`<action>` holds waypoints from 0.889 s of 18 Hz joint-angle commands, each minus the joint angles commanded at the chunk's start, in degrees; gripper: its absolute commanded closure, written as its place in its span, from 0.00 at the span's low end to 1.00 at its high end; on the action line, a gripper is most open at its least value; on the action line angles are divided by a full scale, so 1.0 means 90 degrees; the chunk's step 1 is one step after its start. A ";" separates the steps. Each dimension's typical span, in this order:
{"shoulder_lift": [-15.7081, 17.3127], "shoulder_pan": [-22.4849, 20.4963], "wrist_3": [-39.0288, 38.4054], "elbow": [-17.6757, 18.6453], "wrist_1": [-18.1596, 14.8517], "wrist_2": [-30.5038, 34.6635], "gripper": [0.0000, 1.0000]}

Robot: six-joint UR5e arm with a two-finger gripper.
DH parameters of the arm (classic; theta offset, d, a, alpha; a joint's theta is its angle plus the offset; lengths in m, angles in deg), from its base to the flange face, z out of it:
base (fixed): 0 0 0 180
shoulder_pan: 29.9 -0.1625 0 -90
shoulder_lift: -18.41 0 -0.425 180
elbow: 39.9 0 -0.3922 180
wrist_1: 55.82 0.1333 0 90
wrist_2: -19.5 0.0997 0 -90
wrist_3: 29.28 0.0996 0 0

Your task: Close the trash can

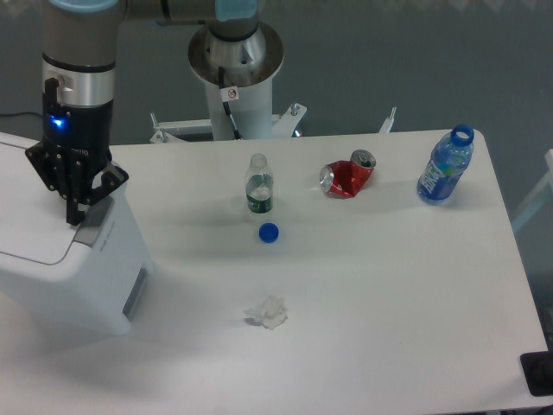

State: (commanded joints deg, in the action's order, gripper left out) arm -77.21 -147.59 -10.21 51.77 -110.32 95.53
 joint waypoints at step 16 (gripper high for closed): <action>0.0069 -0.1433 0.0437 -0.0166 -0.0019 -0.0078 0.00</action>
State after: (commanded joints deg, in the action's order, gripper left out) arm -76.59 -160.49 -6.27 50.27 -110.49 94.83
